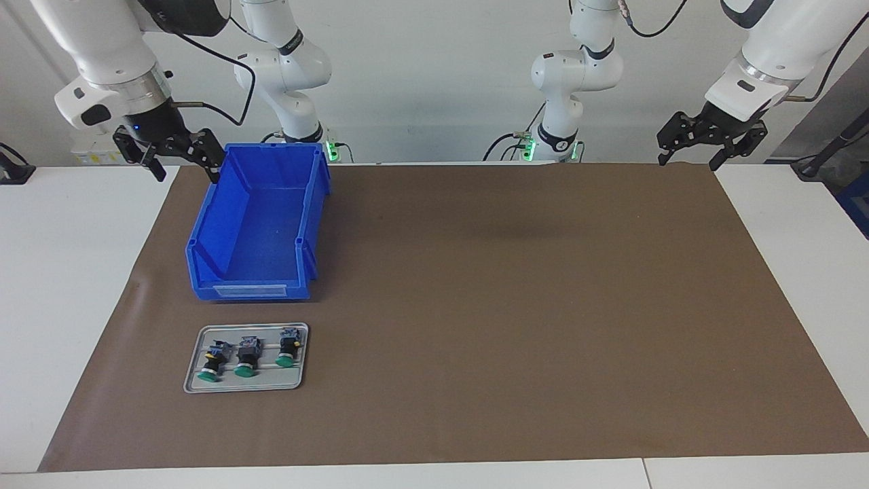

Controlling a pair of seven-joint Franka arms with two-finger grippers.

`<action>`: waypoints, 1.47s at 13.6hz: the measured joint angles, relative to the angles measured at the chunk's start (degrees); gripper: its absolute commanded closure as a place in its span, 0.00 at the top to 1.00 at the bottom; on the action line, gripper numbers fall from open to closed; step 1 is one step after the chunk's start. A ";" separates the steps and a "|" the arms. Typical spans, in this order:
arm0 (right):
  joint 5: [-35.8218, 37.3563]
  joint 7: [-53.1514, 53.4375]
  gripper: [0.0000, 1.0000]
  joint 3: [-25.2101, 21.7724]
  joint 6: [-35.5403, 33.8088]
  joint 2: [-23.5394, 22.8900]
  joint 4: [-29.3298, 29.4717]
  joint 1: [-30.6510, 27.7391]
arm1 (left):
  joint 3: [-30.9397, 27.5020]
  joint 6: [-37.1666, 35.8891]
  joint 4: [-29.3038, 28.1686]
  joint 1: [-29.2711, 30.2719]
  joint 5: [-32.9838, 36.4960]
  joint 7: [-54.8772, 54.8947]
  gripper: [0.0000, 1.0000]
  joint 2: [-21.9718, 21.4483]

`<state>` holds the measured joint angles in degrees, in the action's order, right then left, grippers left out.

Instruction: Place and press button with both arms

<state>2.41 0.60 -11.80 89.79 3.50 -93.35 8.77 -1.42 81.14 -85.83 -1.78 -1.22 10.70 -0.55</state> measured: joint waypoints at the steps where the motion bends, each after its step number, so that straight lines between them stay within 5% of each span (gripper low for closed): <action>1: 0.00 0.00 1.00 0.00 0.00 0.00 -0.01 0.00 | 0.00 0.00 0.00 0.00 0.00 0.00 1.00 0.00; 8: 0.00 0.00 1.00 0.00 0.19 0.00 -0.38 0.00 | 0.00 0.00 0.00 0.00 0.00 0.00 1.00 0.00; 13: -0.06 0.00 1.00 -0.01 7.56 -2.40 -1.20 -0.14 | 0.00 0.00 0.00 0.00 0.00 0.00 1.00 0.00; 20: -5.94 0.10 1.00 0.29 33.76 -24.17 0.06 0.22 | 0.00 0.00 0.00 0.00 0.00 0.00 1.00 0.00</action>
<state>-3.53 0.70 -11.51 123.55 -20.67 -93.29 8.98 -1.42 81.14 -85.84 -1.78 -1.22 10.70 -0.55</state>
